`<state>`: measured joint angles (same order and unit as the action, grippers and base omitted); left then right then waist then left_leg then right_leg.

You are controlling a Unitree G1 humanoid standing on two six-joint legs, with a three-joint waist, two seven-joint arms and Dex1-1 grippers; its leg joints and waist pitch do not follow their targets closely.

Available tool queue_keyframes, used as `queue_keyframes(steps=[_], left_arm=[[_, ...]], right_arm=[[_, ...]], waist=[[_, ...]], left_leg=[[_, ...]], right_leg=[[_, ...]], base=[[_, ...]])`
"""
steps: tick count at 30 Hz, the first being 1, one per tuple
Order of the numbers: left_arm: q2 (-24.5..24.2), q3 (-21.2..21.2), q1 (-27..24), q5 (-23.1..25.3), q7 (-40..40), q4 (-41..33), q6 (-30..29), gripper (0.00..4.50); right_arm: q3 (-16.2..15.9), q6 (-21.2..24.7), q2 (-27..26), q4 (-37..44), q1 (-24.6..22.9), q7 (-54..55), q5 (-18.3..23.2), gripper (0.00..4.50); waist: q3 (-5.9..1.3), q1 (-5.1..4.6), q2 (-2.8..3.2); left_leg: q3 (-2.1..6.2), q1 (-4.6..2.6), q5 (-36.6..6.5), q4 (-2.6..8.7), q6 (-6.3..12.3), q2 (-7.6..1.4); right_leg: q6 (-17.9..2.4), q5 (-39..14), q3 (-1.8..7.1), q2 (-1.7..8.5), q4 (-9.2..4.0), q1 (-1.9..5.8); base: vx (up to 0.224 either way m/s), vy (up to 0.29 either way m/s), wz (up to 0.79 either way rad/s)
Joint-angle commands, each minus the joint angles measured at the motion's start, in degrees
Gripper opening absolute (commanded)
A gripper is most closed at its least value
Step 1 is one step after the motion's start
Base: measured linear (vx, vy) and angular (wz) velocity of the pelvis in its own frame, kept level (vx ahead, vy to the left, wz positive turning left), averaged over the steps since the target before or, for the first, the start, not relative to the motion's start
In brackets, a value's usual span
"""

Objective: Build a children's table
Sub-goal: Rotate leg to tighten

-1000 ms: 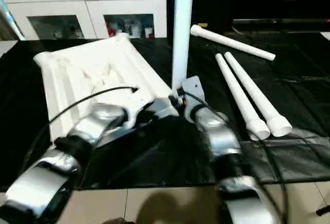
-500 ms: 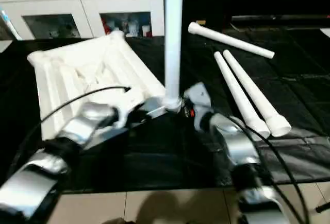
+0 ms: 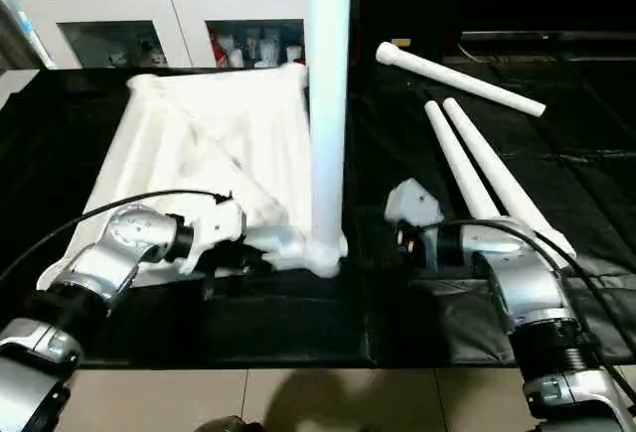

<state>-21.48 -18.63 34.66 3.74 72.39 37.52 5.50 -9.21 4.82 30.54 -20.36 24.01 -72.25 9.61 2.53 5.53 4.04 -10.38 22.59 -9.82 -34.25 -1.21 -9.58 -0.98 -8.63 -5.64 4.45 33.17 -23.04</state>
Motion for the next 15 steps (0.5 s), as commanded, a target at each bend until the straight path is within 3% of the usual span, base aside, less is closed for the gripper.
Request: queue_keyframes(steps=[1,7,8,15], left_arm=[[0.0,-0.7,0.4,-2.0,2.5,-3.9,2.5,0.0],[0.3,-1.4,-0.2,-2.2,3.8,-5.5,2.7,0.0],[0.3,-1.4,-0.2,-2.2,3.7,-5.5,2.7,0.0],[0.3,-1.1,-0.3,-1.6,3.3,-5.4,2.3,0.0]], right_arm=[[-1.1,-0.4,0.2,1.2,0.6,-2.0,0.6,4.07],[-3.6,-0.9,-1.3,-1.3,2.1,-4.6,-0.3,4.07],[-3.6,-0.9,-1.4,-1.3,2.1,-4.6,-0.3,3.82],[-3.7,-0.3,-1.7,-2.0,2.6,-5.2,0.4,3.24]], waist=[[-4.01,0.12,-1.29],[-4.02,0.56,-1.3],[-4.01,0.55,-1.31],[-4.1,0.75,-1.32]], left_leg=[[1.39,-1.24,-12.0,3.69,5.94,-4.25],[1.38,-1.37,-12.1,3.69,5.4,-4.23],[1.37,-1.37,-12.1,3.7,5.38,-4.24],[1.36,-1.36,-11.3,3.61,5.52,-4.19]], right_leg=[[-11.5,-17.2,3.0,5.03,-3.6,2.77],[-11.1,-18.0,3.1,4.99,-3.65,2.59],[-11.0,-17.9,3.1,4.95,-3.66,2.59],[-11.0,-17.3,3.07,4.94,-3.53,2.63]], base=[[0.0,0.0,0.0],[0.0,0.0,0.0],[0.0,0.0,0.0],[0.0,0.0,0.0]])
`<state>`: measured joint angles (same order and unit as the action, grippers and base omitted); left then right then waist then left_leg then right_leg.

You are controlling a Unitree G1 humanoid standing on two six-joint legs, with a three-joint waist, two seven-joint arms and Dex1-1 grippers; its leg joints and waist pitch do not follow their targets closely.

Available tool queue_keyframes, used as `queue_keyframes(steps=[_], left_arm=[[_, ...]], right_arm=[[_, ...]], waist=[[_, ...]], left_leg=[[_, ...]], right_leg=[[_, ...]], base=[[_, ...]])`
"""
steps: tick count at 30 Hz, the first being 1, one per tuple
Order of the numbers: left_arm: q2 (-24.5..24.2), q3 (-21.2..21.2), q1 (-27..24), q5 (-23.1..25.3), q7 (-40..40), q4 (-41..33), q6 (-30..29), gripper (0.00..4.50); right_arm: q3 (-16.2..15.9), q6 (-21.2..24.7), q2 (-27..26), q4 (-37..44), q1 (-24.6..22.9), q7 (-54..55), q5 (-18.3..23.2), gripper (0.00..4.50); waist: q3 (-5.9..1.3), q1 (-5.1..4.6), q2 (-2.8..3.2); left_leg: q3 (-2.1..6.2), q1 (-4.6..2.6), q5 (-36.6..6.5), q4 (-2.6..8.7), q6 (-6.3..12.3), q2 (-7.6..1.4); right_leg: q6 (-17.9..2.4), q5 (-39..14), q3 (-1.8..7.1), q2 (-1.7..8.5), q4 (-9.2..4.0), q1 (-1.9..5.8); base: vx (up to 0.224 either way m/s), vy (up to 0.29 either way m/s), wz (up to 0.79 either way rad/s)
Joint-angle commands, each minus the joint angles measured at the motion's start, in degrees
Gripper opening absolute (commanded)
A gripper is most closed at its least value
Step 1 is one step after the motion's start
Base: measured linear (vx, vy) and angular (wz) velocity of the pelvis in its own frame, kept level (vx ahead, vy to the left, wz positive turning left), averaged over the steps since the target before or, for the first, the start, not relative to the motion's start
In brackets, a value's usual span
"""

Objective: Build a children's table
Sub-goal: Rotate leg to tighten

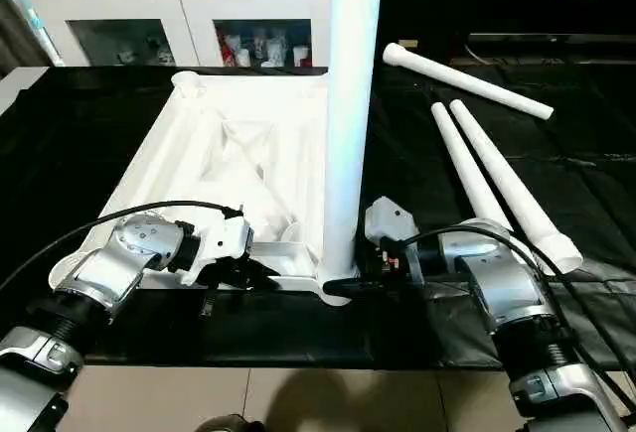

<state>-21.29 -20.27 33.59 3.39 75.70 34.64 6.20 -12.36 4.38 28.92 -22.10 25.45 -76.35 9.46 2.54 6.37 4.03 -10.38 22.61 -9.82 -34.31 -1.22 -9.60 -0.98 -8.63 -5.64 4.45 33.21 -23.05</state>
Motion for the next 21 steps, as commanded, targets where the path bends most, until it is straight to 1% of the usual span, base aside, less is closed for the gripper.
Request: queue_keyframes(steps=[1,4,6,7,8,12,14,15,16,18,19,20,21], left_arm=[[0.1,0.6,0.8,-1.2,-0.1,-2.6,1.5,0.0],[0.1,0.5,0.7,-1.2,-0.3,-2.6,1.4,0.0],[0.0,0.5,0.7,-1.2,-0.4,-2.5,1.3,0.0],[0.0,0.5,0.7,-1.2,-0.4,-2.5,1.3,0.0],[0.1,0.6,0.7,-1.2,-0.5,-2.4,1.3,0.0],[0.2,0.8,0.9,-1.2,-1.1,-1.9,1.0,0.0],[0.7,1.4,1.2,-1.2,-2.6,-1.2,0.0,0.0],[1.0,1.7,1.4,-1.1,-3.3,-0.9,-0.5,0.0],[1.4,2.0,2.1,-0.6,-5.2,-0.2,-1.3,0.0],[2.5,2.9,3.5,0.1,-8.8,1.1,-3.7,0.0],[3.2,3.4,4.4,0.5,-11.2,1.8,-5.3,0.0],[3.9,3.9,5.1,0.6,-13.0,2.6,-6.2,0.0],[5.5,5.1,6.9,1.0,-17.7,4.4,-8.4,0.0]], right_arm=[[-0.5,0.4,-0.1,-0.4,1.2,-1.3,0.7,3.24],[-0.6,0.4,-0.1,-0.5,1.2,-1.6,0.9,2.88],[-0.5,0.5,-0.3,-0.6,1.2,-1.8,1.0,2.85],[-0.5,0.6,-0.3,-0.5,1.1,-1.9,1.0,2.63],[-0.6,0.6,-0.4,-0.5,1.0,-1.9,1.0,2.55],[-0.6,0.6,-0.5,-0.4,0.7,-1.7,1.0,2.46],[0.0,1.1,-1.4,0.0,0.3,0.4,1.1,2.45],[0.3,1.4,-1.9,0.1,0.2,1.6,1.1,2.45],[0.8,2.7,-3.0,-0.5,0.5,4.9,0.4,2.45],[1.7,3.4,-5.4,-1.7,0.9,10.9,-0.9,2.45],[2.2,4.4,-6.6,-2.4,1.3,14.2,-1.6,2.45],[2.5,4.8,-7.5,-3.1,1.7,16.4,-2.1,2.45],[3.2,5.8,-9.5,-4.6,2.6,21.6,-3.1,2.45]], waist=[[-4.11,-0.09,-1.28],[-4.11,-0.09,-1.35],[-4.14,-0.04,-1.36],[-4.13,-0.07,-1.37],[-4.14,-0.05,-1.37],[-4.15,-0.06,-1.35],[-4.15,-0.08,-1.38],[-4.1,-0.14,-1.37],[-4.1,-0.11,-1.35],[-4.06,-0.33,-1.17],[-4.01,-0.52,-1.27],[-3.89,-0.89,-1.23],[-3.92,-1.45,-1.16]], left_leg=[[1.36,-1.39,-11.4,3.67,5.5,-4.18],[1.37,-1.31,-11.2,3.66,5.58,-4.15],[1.33,-1.36,-11.0,3.6,5.66,-4.14],[1.34,-1.3,-11.0,3.6,5.7,-4.12],[1.35,-1.33,-11.0,3.6,5.65,-4.13],[1.34,-1.33,-11.0,3.58,5.66,-4.13],[1.34,-1.3,-10.8,3.58,5.62,-4.11],[1.33,-1.32,-11.0,3.6,5.53,-4.1],[1.35,-1.34,-11.1,3.59,5.42,-4.08],[1.44,-1.42,-11.7,3.69,4.59,-4.07],[1.45,-1.33,-12.0,3.75,4.33,-4.0],[1.49,-1.42,-12.9,3.85,3.61,-3.9],[1.63,-1.49,-13.7,3.91,2.64,-3.74]], right_leg=[[-11.0,-17.4,3.07,4.95,-3.6,2.64],[-10.9,-17.4,3.03,4.91,-3.56,2.71],[-10.9,-17.2,3.05,4.91,-3.55,2.67],[-10.9,-17.3,3.04,4.94,-3.57,2.71],[-10.8,-17.5,3.03,4.91,-3.55,2.71],[-10.9,-17.2,3.03,4.91,-3.55,2.7],[-10.9,-17.3,3.04,4.89,-3.53,2.71],[-10.8,-17.6,3.01,4.85,-3.6,2.67],[-10.8,-17.9,3.0,4.9,-3.63,2.7],[-10.8,-18.4,2.96,4.81,-3.73,2.54],[-10.6,-18.8,2.92,4.79,-3.77,2.64],[-10.5,-19.8,2.92,4.78,-3.89,2.56],[-10.5,-20.7,2.84,4.81,-3.9,2.59]], base=[[0.0,0.0,0.0],[0.0,0.0,0.0],[0.0,0.0,0.0],[0.0,0.0,0.0],[0.0,0.0,0.0],[0.0,0.0,0.0],[0.0,0.0,0.0],[0.0,0.0,0.0],[0.0,0.0,0.0],[0.0,0.0,0.0],[0.0,0.0,0.0],[0.0,0.0,0.0],[0.0,0.0,0.0]])
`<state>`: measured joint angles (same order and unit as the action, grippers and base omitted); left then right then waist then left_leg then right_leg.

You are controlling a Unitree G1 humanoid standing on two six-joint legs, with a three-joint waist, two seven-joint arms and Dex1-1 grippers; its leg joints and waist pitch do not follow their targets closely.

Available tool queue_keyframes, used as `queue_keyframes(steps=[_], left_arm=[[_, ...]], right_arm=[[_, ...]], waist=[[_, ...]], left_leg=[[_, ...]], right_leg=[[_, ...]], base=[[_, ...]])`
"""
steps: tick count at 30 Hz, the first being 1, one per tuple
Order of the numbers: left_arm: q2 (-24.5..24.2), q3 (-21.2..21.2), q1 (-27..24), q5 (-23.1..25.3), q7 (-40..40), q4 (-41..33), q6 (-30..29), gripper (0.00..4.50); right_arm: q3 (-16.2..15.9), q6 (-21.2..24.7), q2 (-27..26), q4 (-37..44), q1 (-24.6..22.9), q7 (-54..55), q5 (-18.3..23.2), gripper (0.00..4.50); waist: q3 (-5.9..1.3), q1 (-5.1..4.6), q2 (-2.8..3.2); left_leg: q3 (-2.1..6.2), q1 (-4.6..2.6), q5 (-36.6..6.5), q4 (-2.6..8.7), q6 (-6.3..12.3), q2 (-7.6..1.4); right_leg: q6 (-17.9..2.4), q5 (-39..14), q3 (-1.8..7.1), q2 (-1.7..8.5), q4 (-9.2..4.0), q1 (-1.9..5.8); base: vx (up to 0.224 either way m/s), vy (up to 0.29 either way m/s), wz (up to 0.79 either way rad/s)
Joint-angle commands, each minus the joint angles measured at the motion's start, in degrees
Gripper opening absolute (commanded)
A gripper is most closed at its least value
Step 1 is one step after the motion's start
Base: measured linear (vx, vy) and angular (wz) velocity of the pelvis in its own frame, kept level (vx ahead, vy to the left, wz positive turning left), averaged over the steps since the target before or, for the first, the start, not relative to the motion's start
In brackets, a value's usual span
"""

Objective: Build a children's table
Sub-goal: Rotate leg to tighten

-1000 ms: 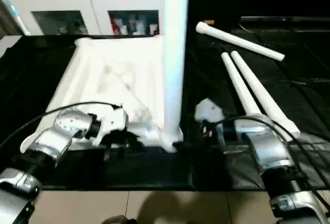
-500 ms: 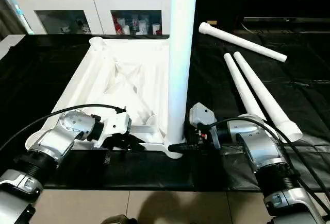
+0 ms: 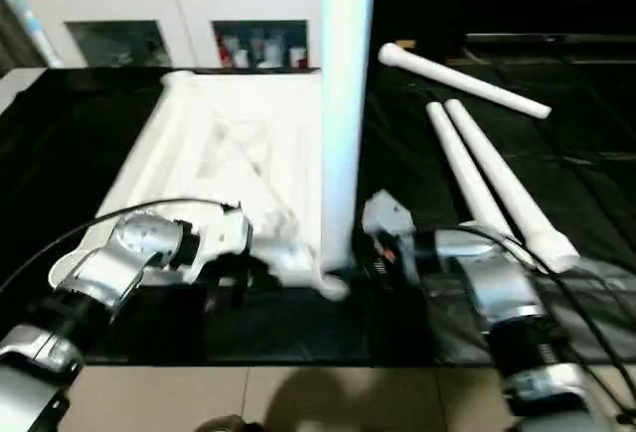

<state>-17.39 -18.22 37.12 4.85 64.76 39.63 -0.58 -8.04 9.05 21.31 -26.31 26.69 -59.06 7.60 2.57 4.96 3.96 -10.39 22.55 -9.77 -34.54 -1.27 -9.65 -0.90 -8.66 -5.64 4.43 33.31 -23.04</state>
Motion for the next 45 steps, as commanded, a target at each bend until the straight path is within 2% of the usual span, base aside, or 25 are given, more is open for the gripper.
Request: queue_keyframes(steps=[1,3,4,7,12,17,19,21,22,26,27,28,30,32,34,36,37,38,41,42,43,45], left_arm=[[2.2,3.5,4.1,-0.4,-8.6,0.2,-2.5,0.0],[4.0,4.8,6.0,0.1,-14.5,2.0,-5.0,0.0],[5.3,5.5,7.0,0.1,-17.6,2.8,-6.6,0.0],[8.7,7.1,9.0,-0.5,-23.4,3.6,-9.8,0.0],[10.4,6.1,9.3,0.6,-24.6,2.7,-11.2,0.0],[10.3,6.0,9.3,1.4,-25.9,3.6,-10.9,0.0],[10.4,6.1,9.3,1.5,-26.1,3.4,-11.3,0.0],[10.3,6.1,9.2,1.6,-26.3,3.4,-11.5,0.0],[10.2,6.0,9.2,1.6,-26.3,3.4,-11.5,0.0],[9.8,6.1,9.3,1.9,-26.5,4.0,-11.1,0.0],[9.7,6.1,9.3,1.9,-26.5,4.1,-11.0,0.0],[9.7,6.2,9.3,2.0,-26.5,4.1,-10.9,0.0],[9.6,6.2,9.2,2.2,-26.7,4.6,-10.6,0.0],[9.5,6.1,9.2,2.3,-26.9,4.8,-10.4,0.0],[9.5,5.8,9.2,2.6,-26.8,5.3,-9.9,0.0],[9.6,5.6,8.9,2.0,-26.1,5.1,-9.6,0.0],[9.7,5.4,8.8,1.7,-25.8,4.9,-9.2,0.44],[9.7,5.4,8.8,1.7,-25.8,4.9,-9.2,0.55],[10.7,6.7,8.6,-0.6,-24.5,3.7,-9.7,0.63],[10.7,6.6,8.6,-0.2,-25.0,3.4,-9.0,0.84],[10.6,6.6,8.5,0.0,-25.5,3.4,-8.1,0.95],[10.5,6.7,8.3,0.1,-26.1,2.8,-6.7,0.97]], right_arm=[[-0.9,1.3,-2.7,-1.0,1.7,6.2,-1.7,2.45],[-0.2,3.5,-5.1,-2.1,2.4,11.3,-2.3,2.45],[-0.2,3.4,-6.5,-2.7,2.8,14.2,-3.1,2.41],[-0.3,4.2,-9.8,-3.1,3.3,19.6,-4.5,2.07],[-0.4,4.7,-11.2,-2.0,3.1,21.0,-4.9,2.05],[-0.1,4.5,-10.7,-0.8,2.0,21.1,-4.9,2.05],[1.7,6.1,-10.9,-0.4,1.6,21.3,-3.1,2.57],[3.6,6.8,-10.7,-0.4,1.4,22.0,-1.9,2.72],[4.0,6.6,-10.2,-0.1,1.2,22.1,-1.8,2.92],[5.9,3.6,-6.8,3.0,-0.7,19.7,-0.8,3.24],[6.7,5.2,-6.3,4.7,-1.3,18.1,0.9,3.24],[7.2,5.8,-5.4,6.5,-2.1,16.8,1.8,3.49],[8.7,7.1,-2.7,11.3,-4.6,13.2,4.3,3.56],[8.9,7.1,-1.3,12.9,-5.6,11.8,4.7,3.76],[11.2,7.2,1.5,17.1,-8.3,9.5,7.0,3.98],[11.7,7.3,2.8,19.3,-9.7,8.8,7.9,4.09],[11.8,7.3,3.2,20.1,-10.3,8.6,8.0,4.23],[11.8,7.3,3.2,20.1,-10.3,8.6,8.0,4.32],[12.4,9.3,2.6,22.8,-12.0,10.6,8.6,4.46],[12.1,9.6,2.3,23.5,-12.6,11.3,8.7,4.49],[12.0,9.8,2.0,23.8,-12.8,11.6,8.8,4.5],[11.8,11.0,1.1,24.4,-13.2,12.7,9.2,4.5]], waist=[[-3.96,-0.32,-1.16],[-3.95,-0.84,-1.28],[-4.07,-0.66,-1.06],[-4.36,-0.57,-1.21],[-4.57,0.05,-0.9],[-4.36,0.0,-0.94],[-4.37,0.11,-0.95],[-4.36,0.11,-0.75],[-4.37,0.09,-0.78],[-4.38,0.13,-0.88],[-4.39,0.0,-0.73],[-4.37,-0.11,-0.93],[-4.53,0.0,-0.96],[-4.68,0.28,-0.89],[-4.58,0.28,-0.91],[-4.51,0.34,-0.89],[-4.5,0.36,-0.95],[-4.51,0.37,-0.92],[-4.41,0.46,-0.95],[-4.32,0.47,-1.12],[-4.21,0.49,-1.02],[-4.14,0.39,-1.2]], left_leg=[[1.72,-1.35,-13.9,4.13,2.27,-3.6],[1.68,-1.45,-13.7,4.07,2.22,-3.45],[1.62,-1.57,-13.4,3.9,2.41,-3.38],[1.34,-1.21,-9.5,3.63,4.02,-3.27],[1.44,-1.18,-7.4,3.49,6.01,-3.52],[1.42,-1.21,-9.4,3.62,5.58,-3.5],[1.45,-1.3,-9.5,3.64,5.52,-3.56],[1.52,-1.27,-9.6,3.72,5.36,-3.61],[1.49,-1.33,-9.8,3.71,5.39,-3.62],[1.53,-1.22,-10.3,3.71,5.32,-3.6],[1.55,-0.94,-10.1,3.62,5.65,-3.38],[1.53,-0.81,-9.9,3.62,6.06,-3.31],[1.53,-0.76,-8.2,3.39,7.61,-3.37],[1.55,-0.92,-7.6,3.28,7.95,-3.52],[1.53,-0.78,-7.7,3.21,8.28,-3.52],[1.55,-0.74,-8.0,3.25,8.38,-3.47],[1.52,-0.77,-8.1,3.21,8.26,-3.46],[1.55,-0.74,-8.1,3.24,8.26,-3.45],[1.53,-0.84,-9.1,3.32,7.77,-3.47],[1.51,-0.84,-9.8,3.36,7.5,-3.46],[1.61,-0.88,-10.5,3.45,7.17,-3.48],[1.61,-0.91,-11.1,3.53,6.76,-3.43]], right_leg=[[-10.5,-20.9,2.78,4.84,-4.04,2.69],[-9.9,-20.8,2.83,4.82,-4.29,2.74],[-10.1,-20.4,2.84,4.92,-4.34,2.72],[-11.1,-15.3,2.93,4.84,-3.93,2.96],[-11.8,-11.3,2.81,4.76,-3.48,3.08],[-11.5,-12.9,2.82,4.87,-3.8,3.18],[-11.3,-13.5,2.85,4.91,-3.84,3.15],[-11.3,-13.5,2.83,4.88,-3.8,3.14],[-11.2,-13.5,2.84,4.88,-3.91,3.1],[-10.9,-13.1,2.8,4.91,-3.87,3.23],[-10.8,-12.7,2.73,4.86,-3.73,3.45],[-10.6,-12.4,2.69,4.86,-3.89,3.63],[-10.9,-10.9,2.62,4.77,-3.73,3.54],[-10.9,-10.4,2.64,4.76,-3.65,3.46],[-11.0,-10.5,2.57,4.69,-3.65,3.33],[-10.7,-11.6,2.51,4.7,-3.88,3.35],[-10.7,-11.9,2.51,4.7,-3.9,3.23],[-10.7,-12.0,2.47,4.72,-3.94,3.28],[-10.9,-14.0,2.35,4.71,-4.23,3.11],[-10.5,-15.2,2.32,4.77,-4.36,3.06],[-9.8,-16.8,2.29,4.74,-4.53,3.0],[-9.0,-18.2,2.29,4.69,-4.72,2.97]], base=[[0.0,0.0,0.0],[0.0,0.0,0.0],[0.0,0.0,0.0],[0.0,0.0,0.0],[0.0,0.0,0.0],[0.0,0.0,0.0],[0.0,0.0,0.0],[0.0,0.0,0.0],[0.0,0.0,0.0],[0.0,0.0,0.0],[0.0,0.0,0.0],[0.0,0.0,0.0],[0.0,0.0,0.0],[0.0,0.0,0.0],[0.0,0.0,0.0],[0.0,0.0,0.0],[0.0,0.0,0.0],[0.0,0.0,0.0],[0.0,0.0,0.0],[0.0,0.0,0.0],[0.0,0.0,0.0],[0.0,0.0,0.0]])
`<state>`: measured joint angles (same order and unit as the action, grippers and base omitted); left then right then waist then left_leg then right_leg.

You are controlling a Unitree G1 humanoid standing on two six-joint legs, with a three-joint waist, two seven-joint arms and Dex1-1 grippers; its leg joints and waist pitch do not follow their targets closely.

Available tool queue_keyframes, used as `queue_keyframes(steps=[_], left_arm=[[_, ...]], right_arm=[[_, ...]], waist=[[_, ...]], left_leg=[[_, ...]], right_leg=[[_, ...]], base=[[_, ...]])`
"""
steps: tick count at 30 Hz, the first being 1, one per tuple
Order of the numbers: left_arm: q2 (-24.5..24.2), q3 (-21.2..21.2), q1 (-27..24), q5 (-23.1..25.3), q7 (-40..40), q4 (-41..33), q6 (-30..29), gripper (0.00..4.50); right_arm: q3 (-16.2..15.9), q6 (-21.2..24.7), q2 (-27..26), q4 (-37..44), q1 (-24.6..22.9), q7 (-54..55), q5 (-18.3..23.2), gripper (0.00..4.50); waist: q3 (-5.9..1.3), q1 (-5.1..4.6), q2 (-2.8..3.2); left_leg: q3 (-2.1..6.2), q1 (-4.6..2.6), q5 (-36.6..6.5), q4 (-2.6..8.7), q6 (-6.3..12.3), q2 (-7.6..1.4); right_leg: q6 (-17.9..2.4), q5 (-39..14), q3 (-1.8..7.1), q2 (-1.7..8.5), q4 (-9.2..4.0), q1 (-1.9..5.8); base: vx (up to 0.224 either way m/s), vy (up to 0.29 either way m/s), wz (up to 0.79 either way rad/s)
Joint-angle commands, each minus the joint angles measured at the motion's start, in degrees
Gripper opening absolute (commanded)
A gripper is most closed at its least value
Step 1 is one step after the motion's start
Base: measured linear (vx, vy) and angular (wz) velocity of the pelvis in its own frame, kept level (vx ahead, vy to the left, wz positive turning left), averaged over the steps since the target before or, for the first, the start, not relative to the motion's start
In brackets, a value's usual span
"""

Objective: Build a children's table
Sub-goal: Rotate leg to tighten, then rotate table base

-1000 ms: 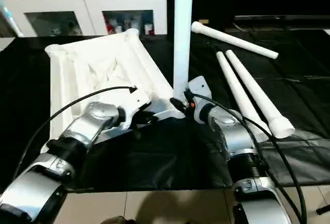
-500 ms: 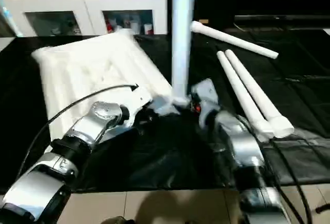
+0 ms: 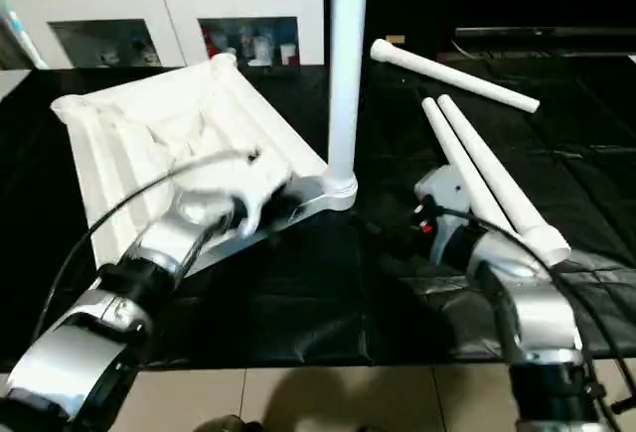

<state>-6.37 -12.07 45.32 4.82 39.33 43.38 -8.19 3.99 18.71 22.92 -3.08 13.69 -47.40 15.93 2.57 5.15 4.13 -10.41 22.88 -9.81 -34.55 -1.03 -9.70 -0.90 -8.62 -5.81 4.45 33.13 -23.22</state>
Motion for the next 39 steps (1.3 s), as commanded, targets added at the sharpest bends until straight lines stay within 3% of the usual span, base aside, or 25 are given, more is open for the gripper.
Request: queue_keyframes(steps=[1,3,6,9,11,12,13,16,17,18,19,21,24,25,27,30,35,37,39], left_arm=[[-0.6,0.7,0.0,-0.1,-0.7,-1.2,1.3,0.97],[-1.1,0.8,0.1,-0.3,0.0,-1.9,1.0,1.37],[-1.4,3.2,0.5,-2.3,-0.6,-3.2,1.1,1.46],[-3.6,5.2,0.7,-5.1,2.6,-6.1,-0.4,1.79],[-5.6,5.8,0.9,-4.5,1.9,-7.2,-1.2,1.87],[-7.7,6.3,0.9,-4.3,2.4,-8.0,-2.7,2.01],[-9.2,6.7,0.8,-4.3,2.8,-8.8,-3.9,2.01],[-17.3,6.8,-0.2,-0.4,3.4,-10.0,-5.7,2.01],[-21.2,6.2,-0.6,2.4,2.7,-9.6,-4.6,2.01],[-22.9,6.0,-0.9,3.4,2.3,-9.4,-4.3,2.01],[-23.9,6.0,-1.0,3.9,2.0,-9.3,-4.4,2.01],[-27.2,5.8,-1.1,5.7,0.3,-8.3,-4.8,2.01],[-31.9,3.8,-0.6,10.5,-4.1,-4.2,-3.8,2.01],[-32.4,3.4,-0.5,11.1,-4.7,-3.7,-3.6,2.01],[-33.9,2.5,-0.9,12.4,-5.7,-2.7,-4.2,1.67],[-34.5,1.9,-2.1,13.3,-4.6,-3.0,-4.4,1.55],[-34.7,0.1,-2.5,15.2,-4.7,-0.7,-4.0,1.19],[-34.6,-0.6,-2.6,15.5,-4.3,0.2,-4.2,0.97],[-34.4,-1.2,-3.0,15.6,-3.7,0.6,-4.7,0.81]], right_arm=[[-0.3,2.1,-1.0,1.4,-0.3,1.7,1.2,4.5],[-0.8,3.5,-1.9,2.7,-0.8,2.6,1.9,4.5],[-2.2,6.7,-3.3,3.7,-0.9,5.5,0.8,4.5],[-4.8,2.0,-4.2,4.6,-1.7,2.6,0.6,4.5],[-4.8,2.5,-5.3,4.8,-1.6,2.6,1.7,4.5],[-5.2,3.1,-5.8,4.8,-1.3,3.5,1.2,4.5],[-5.5,3.6,-6.0,4.9,-1.2,4.3,0.8,4.5],[-8.0,2.1,-6.0,4.8,-0.9,6.6,-2.8,4.5],[-8.9,1.6,-6.4,3.8,-0.4,7.5,-4.0,4.5],[-9.5,1.3,-6.5,3.1,-0.1,8.0,-4.8,4.5],[-9.8,1.2,-6.4,2.7,0.1,8.5,-5.5,4.5],[-10.2,2.3,-7.2,1.0,1.3,9.5,-6.0,4.5],[-10.4,-1.3,-8.8,-3.8,4.0,14.4,-10.0,4.5],[-10.6,-1.6,-8.8,-4.3,4.3,14.8,-10.5,4.5],[-12.1,-1.2,-8.8,-5.8,5.1,15.2,-11.5,4.5],[-13.0,-0.4,-9.0,-6.5,5.6,15.4,-11.9,4.5],[-13.2,-2.2,-8.9,-7.5,6.2,15.2,-12.6,4.5],[-13.5,-0.5,-8.2,-7.3,6.1,14.0,-12.2,4.5],[-12.8,3.0,-8.5,-5.9,5.5,11.4,-9.0,4.5]], waist=[[-4.14,0.13,-1.28],[-4.14,0.09,-1.22],[-4.19,0.11,-1.12],[-4.22,0.11,-0.89],[-4.18,-0.04,-0.74],[-4.15,-0.06,-0.31],[-4.1,-0.22,-0.41],[-3.97,-0.43,-0.52],[-3.97,-0.67,-0.82],[-3.86,-0.87,-0.45],[-3.84,-1.06,-0.64],[-3.74,-1.15,-0.3],[-3.73,-0.85,0.1],[-3.63,-1.1,-0.03],[-3.79,-0.92,-0.08],[-3.88,-0.57,-0.05],[-3.82,-0.61,0.14],[-3.84,-0.63,0.11],[-3.86,-0.65,0.23]], left_leg=[[1.65,-1.23,-11.2,3.61,6.22,-3.37],[1.7,-1.26,-11.3,3.68,5.88,-3.41],[1.78,-1.29,-11.0,3.78,5.27,-3.55],[1.73,-1.31,-11.9,3.81,4.78,-3.55],[1.82,-1.32,-12.1,3.93,4.63,-3.65],[1.84,-1.51,-12.7,4.01,4.24,-3.69],[1.85,-1.54,-13.3,4.13,3.74,-3.7],[2.05,-1.59,-13.8,4.44,2.12,-3.69],[1.92,-1.53,-14.0,4.46,2.0,-3.56],[2.05,-1.65,-15.0,4.55,1.34,-3.53],[1.97,-1.72,-15.4,4.59,1.02,-3.52],[1.96,-2.17,-16.7,4.61,0.26,-3.59],[2.1,-2.39,-18.0,4.78,-1.22,-3.68],[2.08,-2.23,-18.3,4.88,-1.34,-3.62],[2.08,-2.33,-18.1,4.85,-1.73,-3.61],[1.98,-2.2,-17.1,4.8,-1.54,-3.7],[2.02,-2.12,-17.6,4.81,-1.34,-3.66],[2.05,-2.21,-18.2,4.79,-1.44,-3.6],[2.11,-2.21,-18.3,4.79,-1.03,-3.65]], right_leg=[[-8.8,-18.6,2.48,4.67,-4.51,3.13],[-8.7,-19.1,2.53,4.73,-4.55,3.08],[-9.1,-17.9,2.61,4.75,-4.3,3.02],[-9.2,-17.3,2.68,4.86,-4.21,2.93],[-9.5,-16.2,2.73,4.73,-3.96,2.87],[-9.5,-16.3,2.77,4.69,-3.94,2.72],[-9.5,-16.4,2.8,4.6,-3.92,2.72],[-9.0,-16.8,2.91,4.52,-3.59,2.61],[-8.7,-17.0,2.95,4.5,-3.64,2.68],[-8.1,-18.2,3.02,4.59,-3.61,2.51],[-7.8,-18.8,3.06,4.55,-3.68,2.47],[-8.2,-20.0,3.19,4.61,-3.85,2.09],[-7.9,-19.6,3.32,4.6,-3.68,1.79],[-7.8,-19.4,3.38,4.48,-3.72,1.85],[-7.8,-18.1,3.5,4.63,-3.54,2.01],[-9.2,-15.3,3.64,4.81,-3.26,2.21],[-9.0,-16.0,3.64,4.84,-3.38,2.3],[-8.8,-16.7,3.6,4.83,-3.45,2.34],[-9.1,-16.1,3.64,4.81,-3.46,2.48]], base=[[0.0,0.0,0.0],[0.0,0.0,0.0],[0.0,0.0,0.0],[0.0,0.0,0.0],[0.0,0.0,0.0],[0.0,0.0,0.0],[0.0,0.0,0.0],[0.0,0.0,0.0],[0.0,0.0,0.0],[0.0,0.0,0.0],[0.0,0.0,0.0],[0.0,0.0,0.0],[0.0,0.0,0.0],[0.0,0.0,0.0],[0.0,0.0,0.0],[0.0,0.0,0.0],[0.0,0.0,0.0],[0.0,0.0,0.0],[0.0,0.0,0.0]])
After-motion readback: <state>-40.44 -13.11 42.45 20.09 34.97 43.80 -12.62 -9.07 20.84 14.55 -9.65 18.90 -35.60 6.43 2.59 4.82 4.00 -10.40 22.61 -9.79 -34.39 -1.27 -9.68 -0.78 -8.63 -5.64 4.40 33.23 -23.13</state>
